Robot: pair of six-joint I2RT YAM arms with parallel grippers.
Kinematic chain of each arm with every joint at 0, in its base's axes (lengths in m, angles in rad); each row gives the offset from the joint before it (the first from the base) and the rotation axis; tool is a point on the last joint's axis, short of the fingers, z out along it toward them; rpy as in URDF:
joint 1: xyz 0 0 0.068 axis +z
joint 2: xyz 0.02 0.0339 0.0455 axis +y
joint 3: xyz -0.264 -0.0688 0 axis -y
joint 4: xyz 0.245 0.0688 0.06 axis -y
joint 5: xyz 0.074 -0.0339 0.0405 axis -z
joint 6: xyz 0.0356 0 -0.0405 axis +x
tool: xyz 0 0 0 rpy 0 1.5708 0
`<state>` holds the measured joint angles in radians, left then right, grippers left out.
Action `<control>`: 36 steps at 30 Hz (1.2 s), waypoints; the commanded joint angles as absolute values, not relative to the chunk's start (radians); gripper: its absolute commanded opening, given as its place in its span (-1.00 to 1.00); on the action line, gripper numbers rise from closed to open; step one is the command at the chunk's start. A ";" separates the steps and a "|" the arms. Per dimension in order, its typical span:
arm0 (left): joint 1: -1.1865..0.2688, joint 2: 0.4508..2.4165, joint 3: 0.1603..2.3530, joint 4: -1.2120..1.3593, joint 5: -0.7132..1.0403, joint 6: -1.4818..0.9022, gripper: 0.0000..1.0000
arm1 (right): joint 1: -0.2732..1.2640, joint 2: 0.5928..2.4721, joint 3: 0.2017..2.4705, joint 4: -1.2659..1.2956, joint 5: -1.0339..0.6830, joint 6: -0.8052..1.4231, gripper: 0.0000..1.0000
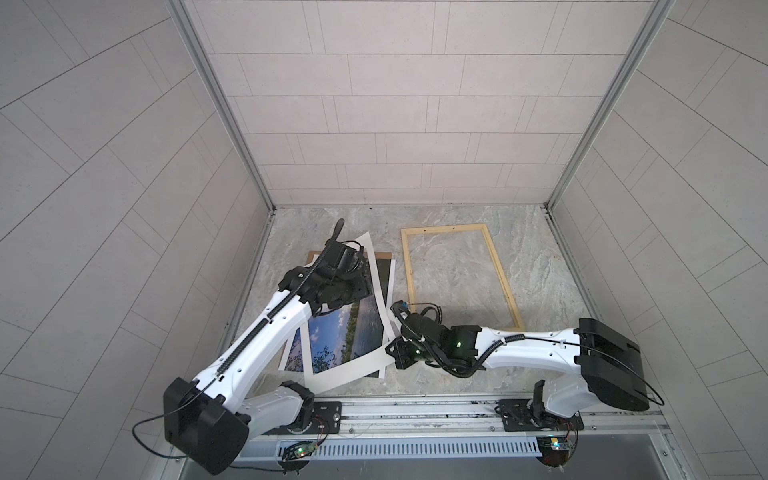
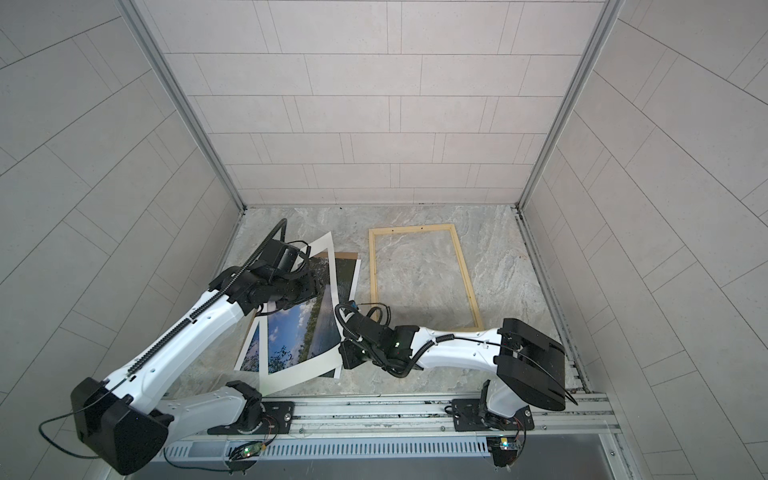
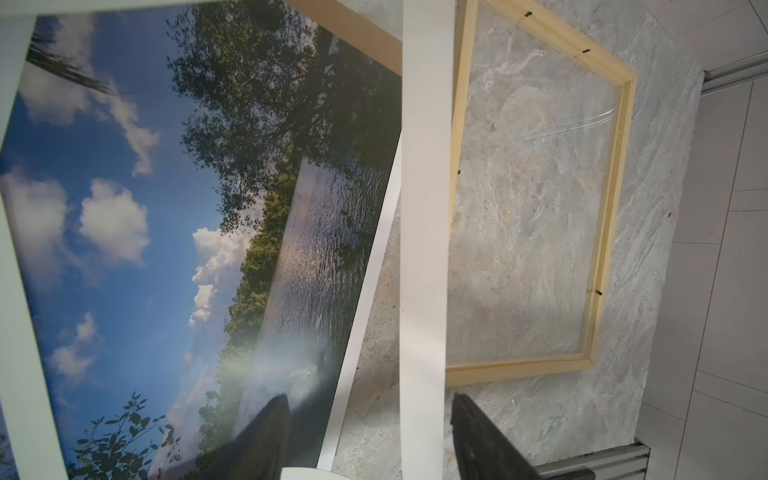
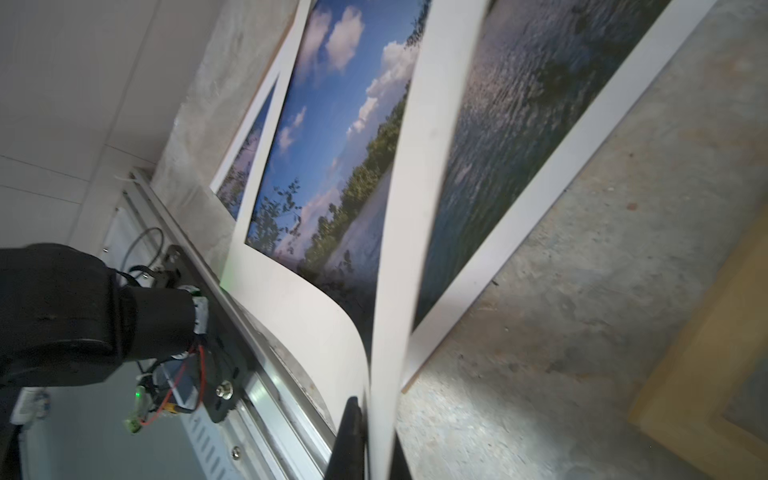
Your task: Put the photo into the frame
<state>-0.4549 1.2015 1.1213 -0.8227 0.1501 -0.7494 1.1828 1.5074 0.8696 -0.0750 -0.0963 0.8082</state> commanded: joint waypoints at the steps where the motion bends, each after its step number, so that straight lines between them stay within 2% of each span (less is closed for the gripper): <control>1: -0.447 1.209 1.161 -0.835 0.101 -0.700 0.42 | 1.205 1.480 0.908 -0.199 -0.007 0.755 -1.00; 6: -0.446 1.269 1.200 -0.876 0.078 -0.664 0.46 | 1.258 1.472 0.962 -0.271 0.053 0.719 -1.00; 20: -0.449 1.390 1.301 -0.913 0.106 -0.623 0.52 | 1.284 1.488 1.005 -0.305 0.001 0.684 -1.00; 28: -0.448 1.413 1.288 -0.848 0.191 -0.611 0.52 | 1.265 1.388 0.954 -0.275 -0.027 0.719 -1.00; 32: -0.420 1.371 1.329 -0.862 0.176 -0.595 0.53 | 1.177 1.289 0.845 -0.142 -0.147 0.815 -1.00; 36: -0.313 1.273 1.314 -0.840 0.234 -0.579 0.56 | 1.028 1.174 0.680 0.072 -0.288 0.919 -1.00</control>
